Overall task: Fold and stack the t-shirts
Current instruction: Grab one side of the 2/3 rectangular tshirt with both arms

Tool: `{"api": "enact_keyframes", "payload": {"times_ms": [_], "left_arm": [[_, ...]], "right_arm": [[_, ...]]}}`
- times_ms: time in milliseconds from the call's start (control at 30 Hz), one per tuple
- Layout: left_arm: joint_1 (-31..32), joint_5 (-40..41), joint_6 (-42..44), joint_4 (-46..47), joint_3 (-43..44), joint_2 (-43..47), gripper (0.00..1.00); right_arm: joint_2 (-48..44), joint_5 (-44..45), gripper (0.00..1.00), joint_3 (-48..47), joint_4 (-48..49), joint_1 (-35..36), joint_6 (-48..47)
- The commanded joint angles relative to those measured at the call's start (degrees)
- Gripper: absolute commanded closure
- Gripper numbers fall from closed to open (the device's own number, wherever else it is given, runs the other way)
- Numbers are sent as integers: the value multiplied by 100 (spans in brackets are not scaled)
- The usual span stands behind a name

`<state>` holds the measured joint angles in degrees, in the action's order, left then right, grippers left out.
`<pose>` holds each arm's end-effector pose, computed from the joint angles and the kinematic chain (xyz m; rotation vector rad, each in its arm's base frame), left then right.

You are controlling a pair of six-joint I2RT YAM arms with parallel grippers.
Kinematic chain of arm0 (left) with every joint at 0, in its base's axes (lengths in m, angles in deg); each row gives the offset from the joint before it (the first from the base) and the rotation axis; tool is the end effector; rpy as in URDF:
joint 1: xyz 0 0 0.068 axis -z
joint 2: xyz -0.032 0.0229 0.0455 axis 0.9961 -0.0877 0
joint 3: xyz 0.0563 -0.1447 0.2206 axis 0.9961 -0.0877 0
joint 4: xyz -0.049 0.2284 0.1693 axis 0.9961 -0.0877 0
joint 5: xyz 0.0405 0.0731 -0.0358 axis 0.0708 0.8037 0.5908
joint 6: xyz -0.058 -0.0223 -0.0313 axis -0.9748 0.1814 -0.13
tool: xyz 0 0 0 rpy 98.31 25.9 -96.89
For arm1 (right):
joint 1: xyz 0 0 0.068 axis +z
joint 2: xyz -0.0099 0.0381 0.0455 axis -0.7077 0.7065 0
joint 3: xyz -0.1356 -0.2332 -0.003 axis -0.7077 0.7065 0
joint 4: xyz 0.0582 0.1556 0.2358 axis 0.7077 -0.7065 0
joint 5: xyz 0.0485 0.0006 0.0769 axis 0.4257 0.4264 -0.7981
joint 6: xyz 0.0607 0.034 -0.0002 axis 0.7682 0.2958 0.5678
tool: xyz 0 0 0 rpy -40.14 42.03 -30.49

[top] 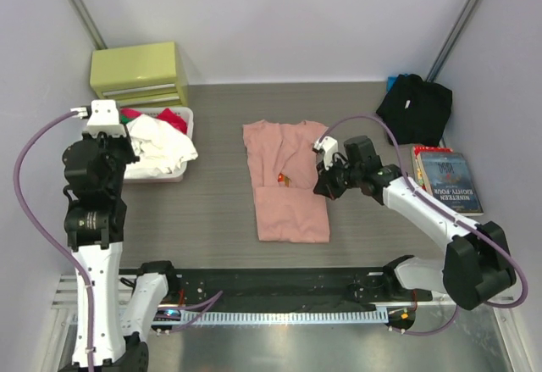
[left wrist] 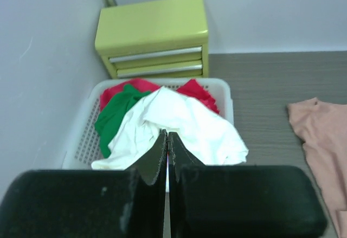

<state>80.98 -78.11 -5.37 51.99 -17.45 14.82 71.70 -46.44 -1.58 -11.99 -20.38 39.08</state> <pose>0.1892 0.0158 0.4399 -0.0194 1.6503 0.1581 0.2586 0.1469 0.2100 -0.9291 2.1558 0.6720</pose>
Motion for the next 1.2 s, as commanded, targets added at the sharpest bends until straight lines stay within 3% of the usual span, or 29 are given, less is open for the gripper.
{"api": "enact_keyframes", "payload": {"times_ms": [0,167,667,933,1167], "left_arm": [[-348,38,-110,-169,-278,37,100],[-893,450,-462,15,-568,380,100],[-1139,275,-322,-2,-683,565,100],[-1139,222,-322,24,-797,591,100],[-1157,318,-269,86,-876,635,100]], "right_arm": [[242,-71,99,-25,-101,336,-100],[593,351,99,-139,-40,960,-242],[2545,273,99,-1212,188,1884,-339],[2616,167,99,-773,399,2086,-365],[2669,159,99,-641,435,2718,-444]]}}
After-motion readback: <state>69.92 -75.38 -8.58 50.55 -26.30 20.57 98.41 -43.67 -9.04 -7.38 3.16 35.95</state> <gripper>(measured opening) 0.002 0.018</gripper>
